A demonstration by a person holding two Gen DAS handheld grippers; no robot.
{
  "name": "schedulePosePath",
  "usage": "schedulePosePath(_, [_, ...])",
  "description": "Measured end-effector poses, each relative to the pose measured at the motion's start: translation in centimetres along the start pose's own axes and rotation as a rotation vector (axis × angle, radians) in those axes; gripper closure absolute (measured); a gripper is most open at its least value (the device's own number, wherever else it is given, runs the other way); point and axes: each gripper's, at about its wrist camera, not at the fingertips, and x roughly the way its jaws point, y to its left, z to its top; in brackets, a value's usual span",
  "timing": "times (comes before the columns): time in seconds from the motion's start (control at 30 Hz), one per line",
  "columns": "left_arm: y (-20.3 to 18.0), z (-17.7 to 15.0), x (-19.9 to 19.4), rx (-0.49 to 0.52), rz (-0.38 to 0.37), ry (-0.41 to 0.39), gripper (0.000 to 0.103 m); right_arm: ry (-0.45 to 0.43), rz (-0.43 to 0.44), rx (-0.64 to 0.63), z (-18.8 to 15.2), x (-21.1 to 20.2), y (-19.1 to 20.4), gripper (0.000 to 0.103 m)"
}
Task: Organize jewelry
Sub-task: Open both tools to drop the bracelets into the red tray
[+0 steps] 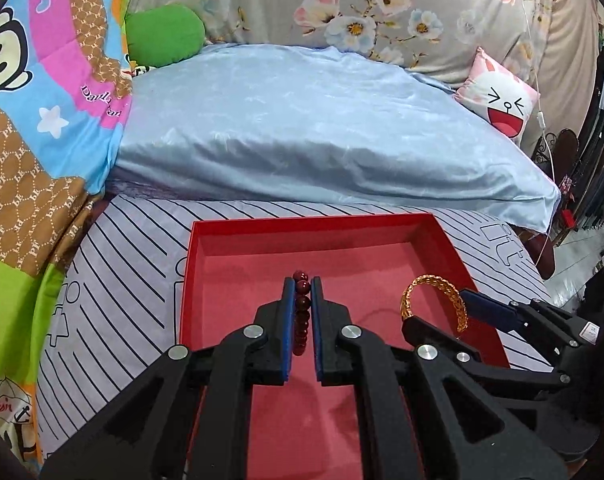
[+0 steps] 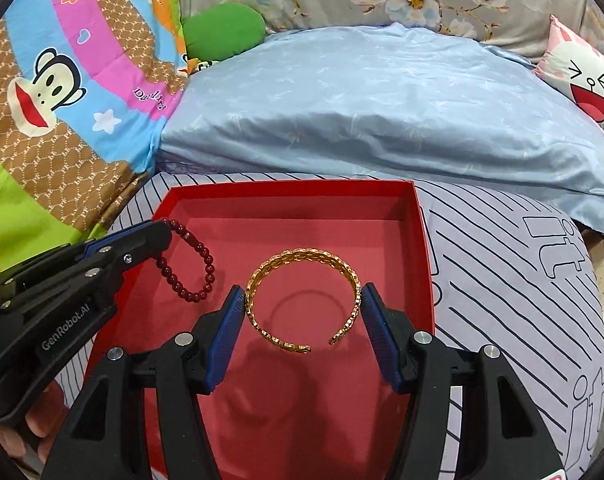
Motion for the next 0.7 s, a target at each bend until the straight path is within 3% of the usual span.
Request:
schedulePosePath(0.13, [0.1, -0.3, 0.6, -0.007, 0.025, 0.004, 0.093, 0.001, -0.004, 0.000, -0.1, 0.3, -0.1, 0.042])
schedulePosePath(0.23, [0.4, -0.3, 0.7, -0.022, 0.044, 0.002, 0.070, -0.013, -0.018, 0.000, -0.2, 0.0, -0.2, 0.035])
schedulePosePath(0.27, [0.5, -0.4, 0.5, -0.026, 0.054, -0.008, 0.067, -0.018, -0.020, -0.004, -0.2, -0.2, -0.2, 0.035])
schedulePosePath(0.53, [0.6, -0.5, -1.1, -0.033, 0.052, -0.023, 0.066, -0.054, -0.028, -0.023, -0.6, -2.7, -0.5, 0.033])
schedulePosePath(0.7, [-0.1, -1.0, -3.5, -0.022, 0.051, -0.053, 0.060, -0.076, -0.038, -0.010, -1.6, -5.2, -1.1, 0.033])
